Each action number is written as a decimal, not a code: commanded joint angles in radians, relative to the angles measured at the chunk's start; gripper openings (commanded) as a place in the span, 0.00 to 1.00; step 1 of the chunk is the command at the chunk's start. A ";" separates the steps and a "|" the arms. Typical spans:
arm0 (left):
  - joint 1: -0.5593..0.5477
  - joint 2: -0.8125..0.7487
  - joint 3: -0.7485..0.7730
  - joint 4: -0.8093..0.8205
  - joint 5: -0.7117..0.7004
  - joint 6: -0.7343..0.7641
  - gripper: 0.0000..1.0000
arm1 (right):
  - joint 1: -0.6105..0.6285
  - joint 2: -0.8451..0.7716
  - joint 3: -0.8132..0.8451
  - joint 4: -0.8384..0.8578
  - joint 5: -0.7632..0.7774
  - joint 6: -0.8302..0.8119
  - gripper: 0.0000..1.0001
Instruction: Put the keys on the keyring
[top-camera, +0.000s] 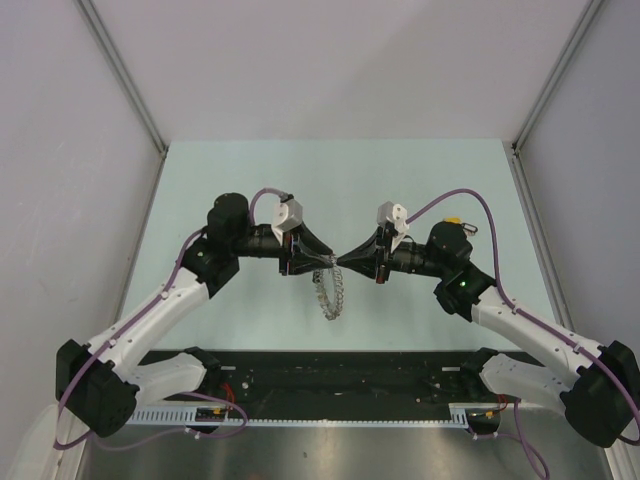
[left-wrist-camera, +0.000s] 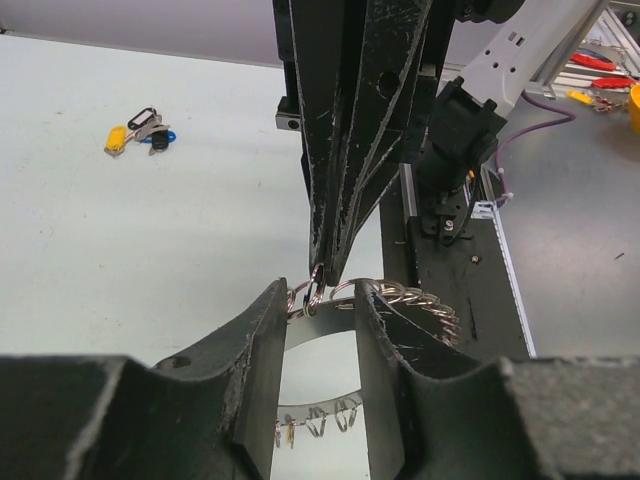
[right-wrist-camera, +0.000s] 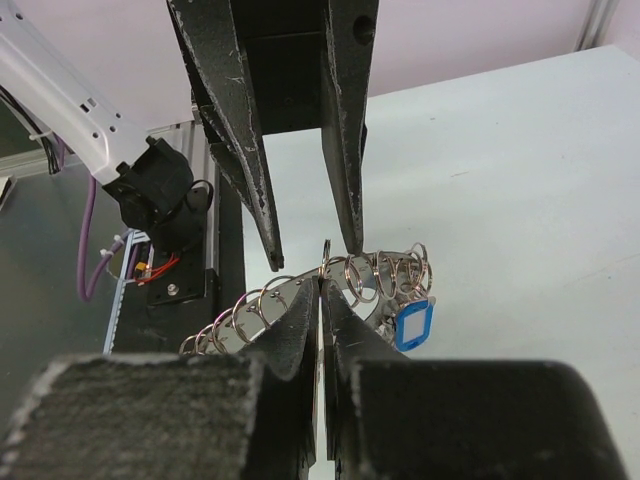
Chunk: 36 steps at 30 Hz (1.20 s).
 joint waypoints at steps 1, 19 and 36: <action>-0.006 0.010 0.031 0.010 0.030 -0.008 0.36 | 0.003 -0.022 0.059 0.056 -0.011 -0.018 0.00; -0.006 0.022 0.031 -0.079 -0.032 0.040 0.00 | 0.000 -0.029 0.057 0.045 -0.002 -0.025 0.00; -0.006 -0.094 -0.012 -0.051 -0.098 0.196 0.00 | -0.080 -0.104 0.057 -0.081 0.182 0.047 0.63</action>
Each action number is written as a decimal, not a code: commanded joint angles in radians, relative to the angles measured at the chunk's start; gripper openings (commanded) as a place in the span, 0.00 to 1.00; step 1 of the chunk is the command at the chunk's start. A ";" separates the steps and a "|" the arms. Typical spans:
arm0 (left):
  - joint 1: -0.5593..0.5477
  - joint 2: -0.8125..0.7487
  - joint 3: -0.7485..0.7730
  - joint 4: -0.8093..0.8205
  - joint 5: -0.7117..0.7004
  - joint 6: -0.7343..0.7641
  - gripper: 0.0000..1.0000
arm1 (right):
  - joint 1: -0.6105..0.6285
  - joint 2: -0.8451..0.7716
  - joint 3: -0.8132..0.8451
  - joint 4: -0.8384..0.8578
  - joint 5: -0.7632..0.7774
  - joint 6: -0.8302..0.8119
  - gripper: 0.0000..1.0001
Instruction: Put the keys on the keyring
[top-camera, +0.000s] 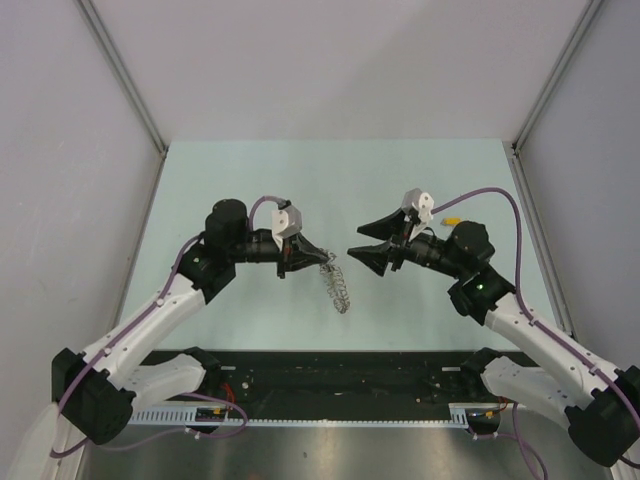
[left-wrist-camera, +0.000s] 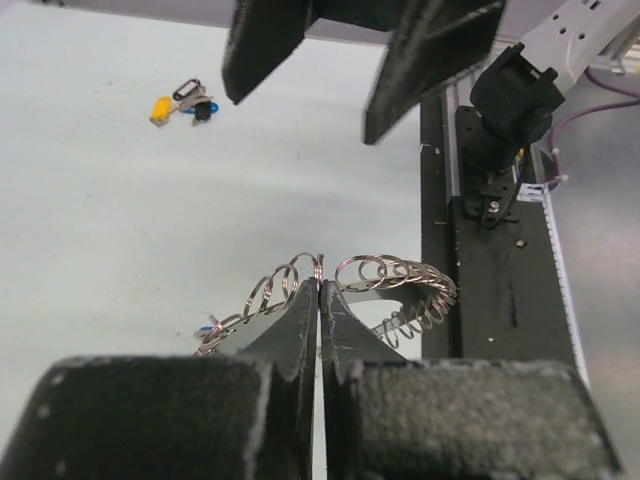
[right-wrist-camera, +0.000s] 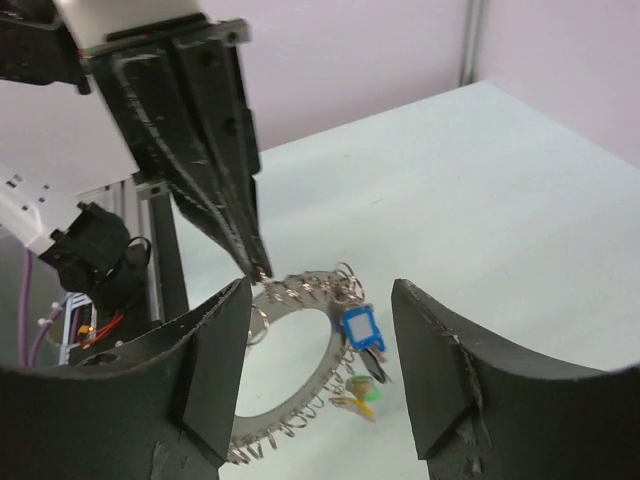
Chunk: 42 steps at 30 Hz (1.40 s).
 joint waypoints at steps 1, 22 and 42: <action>-0.004 -0.060 0.020 0.016 0.016 0.125 0.00 | -0.016 0.002 0.039 -0.041 0.056 0.014 0.64; -0.005 -0.071 -0.002 0.022 0.104 0.161 0.00 | 0.063 0.180 0.056 0.029 0.027 -0.029 0.63; -0.004 -0.069 -0.006 -0.038 0.028 0.192 0.00 | -0.006 0.090 0.077 -0.104 0.197 0.059 0.57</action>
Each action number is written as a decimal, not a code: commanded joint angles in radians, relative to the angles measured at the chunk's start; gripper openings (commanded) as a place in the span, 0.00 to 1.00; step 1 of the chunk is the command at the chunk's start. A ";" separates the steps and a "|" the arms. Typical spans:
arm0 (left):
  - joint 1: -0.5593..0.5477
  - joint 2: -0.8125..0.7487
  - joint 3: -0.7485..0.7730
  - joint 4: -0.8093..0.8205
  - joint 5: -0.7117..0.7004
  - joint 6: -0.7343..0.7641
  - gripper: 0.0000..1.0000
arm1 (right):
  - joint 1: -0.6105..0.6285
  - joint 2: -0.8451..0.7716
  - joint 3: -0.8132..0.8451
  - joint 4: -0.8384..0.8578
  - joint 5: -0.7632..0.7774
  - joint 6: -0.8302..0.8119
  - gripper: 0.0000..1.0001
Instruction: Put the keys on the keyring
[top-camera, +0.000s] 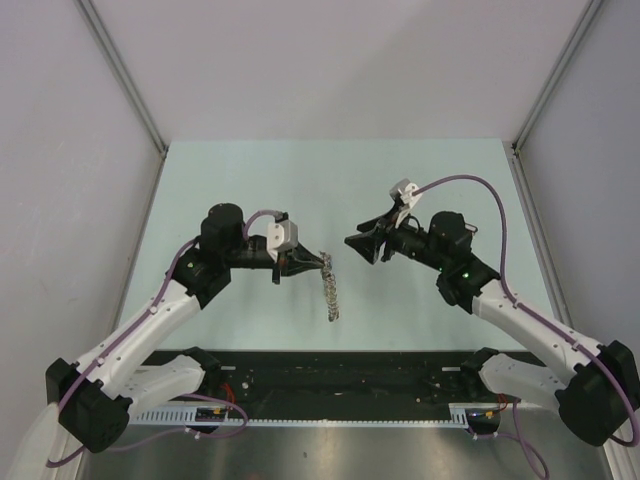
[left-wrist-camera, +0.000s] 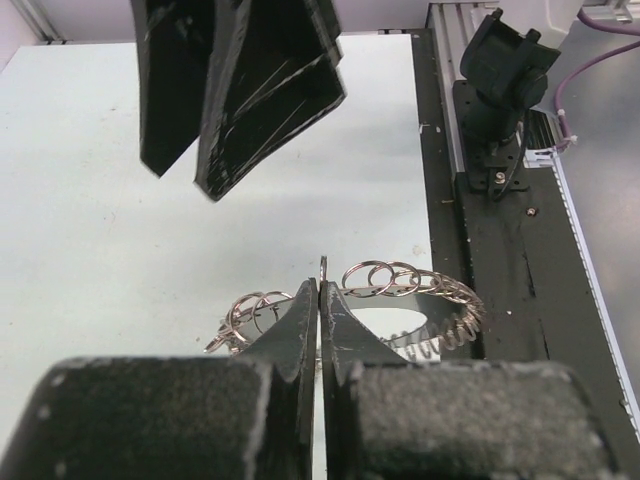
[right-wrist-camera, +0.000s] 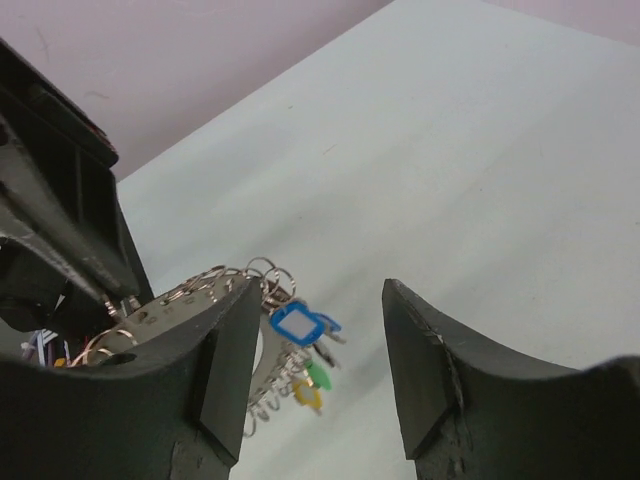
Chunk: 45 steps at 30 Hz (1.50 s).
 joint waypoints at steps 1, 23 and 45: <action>-0.004 -0.014 0.004 0.029 -0.038 0.024 0.00 | -0.004 -0.072 0.042 -0.062 0.021 -0.028 0.59; -0.002 0.074 0.066 -0.048 -0.378 -0.132 0.00 | -0.347 0.035 0.080 -0.528 0.327 0.109 0.76; 0.027 0.052 0.070 -0.051 -0.441 -0.175 0.00 | -0.645 0.621 0.335 -0.389 0.444 -0.112 0.46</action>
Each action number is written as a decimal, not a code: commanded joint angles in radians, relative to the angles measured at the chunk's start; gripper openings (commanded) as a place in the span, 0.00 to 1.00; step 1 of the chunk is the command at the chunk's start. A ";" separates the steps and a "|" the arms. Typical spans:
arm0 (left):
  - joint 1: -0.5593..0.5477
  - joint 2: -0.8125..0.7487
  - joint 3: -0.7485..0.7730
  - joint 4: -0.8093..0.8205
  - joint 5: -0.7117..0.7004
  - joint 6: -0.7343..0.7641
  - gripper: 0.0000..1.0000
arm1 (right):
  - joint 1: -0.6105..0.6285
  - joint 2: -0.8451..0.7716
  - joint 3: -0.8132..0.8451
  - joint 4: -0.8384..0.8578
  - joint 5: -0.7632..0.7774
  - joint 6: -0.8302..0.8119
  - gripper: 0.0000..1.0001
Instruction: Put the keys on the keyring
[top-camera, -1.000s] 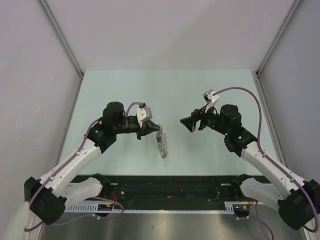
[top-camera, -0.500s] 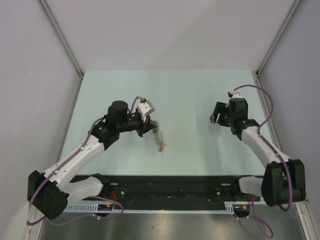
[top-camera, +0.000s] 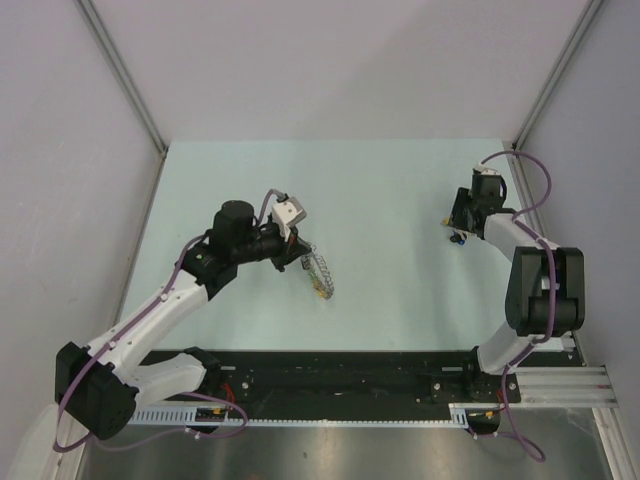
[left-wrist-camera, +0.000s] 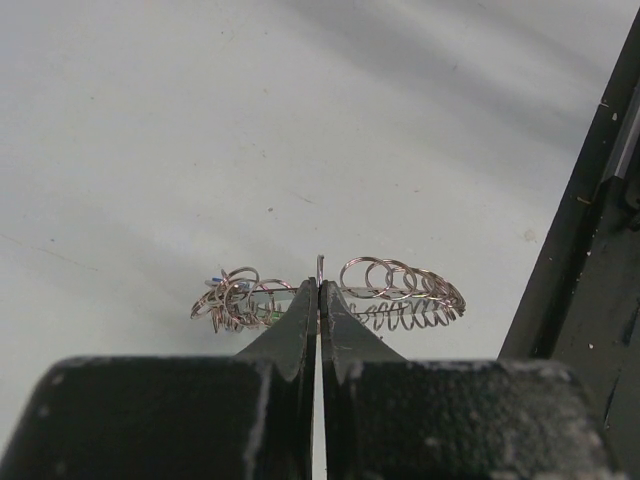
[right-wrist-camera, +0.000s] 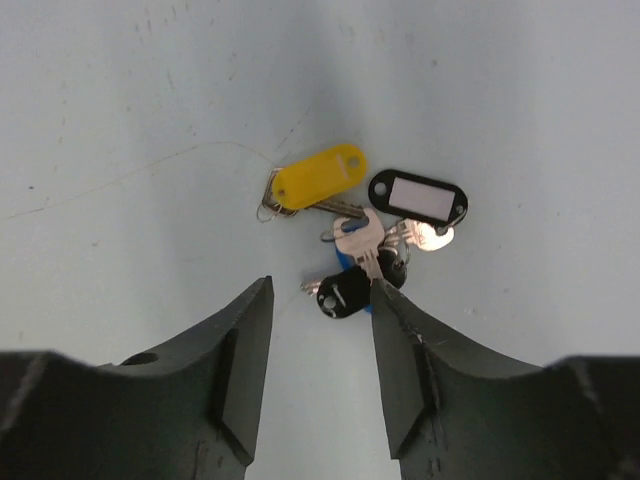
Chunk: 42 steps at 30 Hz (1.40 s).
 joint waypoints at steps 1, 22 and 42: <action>0.010 -0.031 0.055 0.045 -0.001 -0.014 0.00 | -0.006 0.074 0.068 0.059 -0.029 -0.099 0.45; 0.014 -0.011 0.057 0.039 0.010 -0.012 0.00 | -0.012 0.248 0.170 0.014 -0.006 -0.168 0.39; 0.014 -0.004 0.060 0.039 0.033 -0.018 0.01 | 0.060 0.198 0.171 -0.103 0.036 -0.145 0.20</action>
